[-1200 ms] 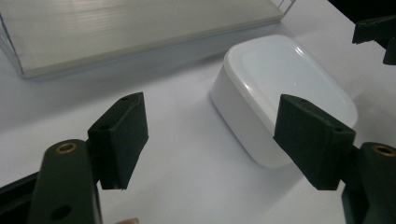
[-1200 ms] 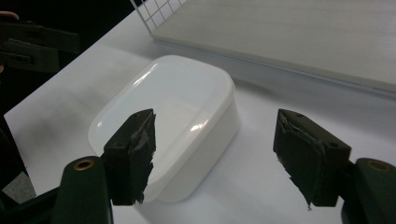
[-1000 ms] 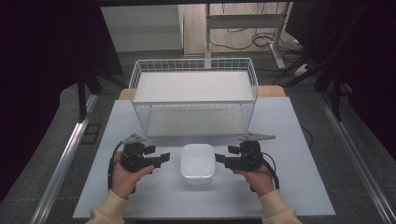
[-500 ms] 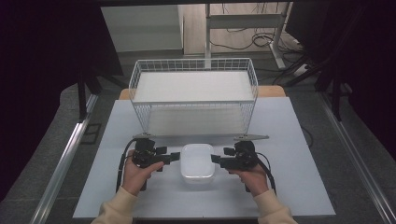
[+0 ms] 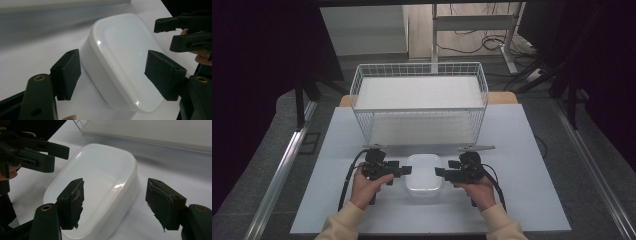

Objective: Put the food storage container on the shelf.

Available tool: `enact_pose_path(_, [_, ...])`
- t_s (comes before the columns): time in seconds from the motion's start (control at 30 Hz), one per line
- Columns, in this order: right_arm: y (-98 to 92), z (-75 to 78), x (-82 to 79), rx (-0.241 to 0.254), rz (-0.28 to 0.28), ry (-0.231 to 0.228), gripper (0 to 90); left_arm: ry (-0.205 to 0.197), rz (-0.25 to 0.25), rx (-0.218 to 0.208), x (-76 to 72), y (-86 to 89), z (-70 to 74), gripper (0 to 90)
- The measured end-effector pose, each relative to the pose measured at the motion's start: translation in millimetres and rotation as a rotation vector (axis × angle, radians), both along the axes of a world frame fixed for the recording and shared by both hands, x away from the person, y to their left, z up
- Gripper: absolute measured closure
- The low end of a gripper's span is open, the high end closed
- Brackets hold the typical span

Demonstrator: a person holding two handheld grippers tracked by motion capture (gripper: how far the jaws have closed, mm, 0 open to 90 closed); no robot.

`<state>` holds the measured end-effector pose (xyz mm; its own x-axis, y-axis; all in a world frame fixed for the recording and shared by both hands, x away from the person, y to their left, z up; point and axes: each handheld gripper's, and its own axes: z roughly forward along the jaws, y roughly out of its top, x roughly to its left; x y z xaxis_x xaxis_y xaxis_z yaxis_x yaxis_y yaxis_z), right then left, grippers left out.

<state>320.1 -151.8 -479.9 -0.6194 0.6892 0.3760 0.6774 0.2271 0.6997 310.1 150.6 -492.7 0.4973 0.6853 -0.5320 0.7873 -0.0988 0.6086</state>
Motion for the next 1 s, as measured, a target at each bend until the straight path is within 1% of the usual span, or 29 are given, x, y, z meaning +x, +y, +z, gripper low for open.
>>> enact_pose_path(0.07, [1.9,-2.0,0.2,0.009,-0.001,0.013,31.0,0.011,0.0,-0.013,0.6,-0.4,-2.0,29.0])
enact_pose_path(0.13, [3.8,-3.8,0.2,0.009,0.003,0.022,30.9,0.039,0.004,-0.05,1.1,0.1,-5.8,30.3])
enact_pose_path(0.17, [4.7,-4.7,0.2,0.006,0.005,0.027,30.9,0.048,0.003,-0.056,1.5,0.3,-7.0,30.3])
enact_pose_path(0.23, [6.2,-6.4,0.1,0.005,0.004,0.036,30.9,0.054,0.009,-0.05,1.8,0.0,-9.2,30.6])
enact_pose_path(0.27, [6.8,-7.6,0.3,0.007,0.002,0.045,30.9,0.058,0.009,-0.055,2.0,-0.1,-9.7,30.8])
enact_pose_path(0.37, [7.8,-10.2,1.1,0.013,-0.004,0.063,31.0,0.07,0.0,-0.057,2.4,-1.4,-11.4,32.1])
enact_pose_path(0.4, [8.2,-10.8,1.3,0.019,-0.007,0.067,31.3,0.076,-0.011,-0.057,2.5,-1.4,-11.9,34.1])
enact_pose_path(0.53, [9.8,-12.6,1.4,0.03,-0.006,0.082,33.4,0.103,-0.033,-0.082,1.9,-3.7,-12.7,40.8])
enact_pose_path(0.57, [10.7,-13.1,1.0,0.025,-0.006,0.091,35.1,0.109,-0.038,-0.086,1.5,-4.5,-12.7,42.5])
enact_pose_path(0.6, [11.2,-13.7,0.8,0.026,-0.003,0.092,38.1,0.11,-0.038,-0.074,0.8,-5.1,-12.2,43.1])
enact_pose_path(0.63, [11.6,-14.0,0.2,0.031,-0.002,0.102,41.6,0.108,-0.038,-0.068,0.5,-5.2,-12.1,44.0])
enact_pose_path(0.67, [11.6,-13.9,0.0,0.022,-0.005,0.104,43.0,0.112,-0.032,-0.071,0.1,-5.3,-12.2,44.7])
enact_pose_path(0.73, [10.7,-13.7,-0.3,0.03,-0.017,0.107,47.4,0.116,-0.021,-0.072,-0.6,-4.8,-11.8,46.6])
enact_pose_path(0.8, [7.8,-12.2,-0.7,0.041,-0.028,0.119,52.6,0.116,-0.008,-0.071,-2.1,-4.8,-10.9,50.5])
enact_pose_path(0.87, [5.1,-11.6,-1.2,0.059,-0.036,0.131,56.5,0.107,0.001,-0.068,-3.8,-4.3,-9.5,53.6])
enact_pose_path(0.93, [2.1,-10.5,-1.8,0.079,-0.041,0.146,60.8,0.108,0.016,-0.085,-6.5,-2.2,-9.0,58.4])
enact_pose_path(1.0, [-1.0,-9.2,-2.6,0.104,-0.042,0.158,64.5,0.107,0.016,-0.103,-8.5,0.7,-9.1,61.7])
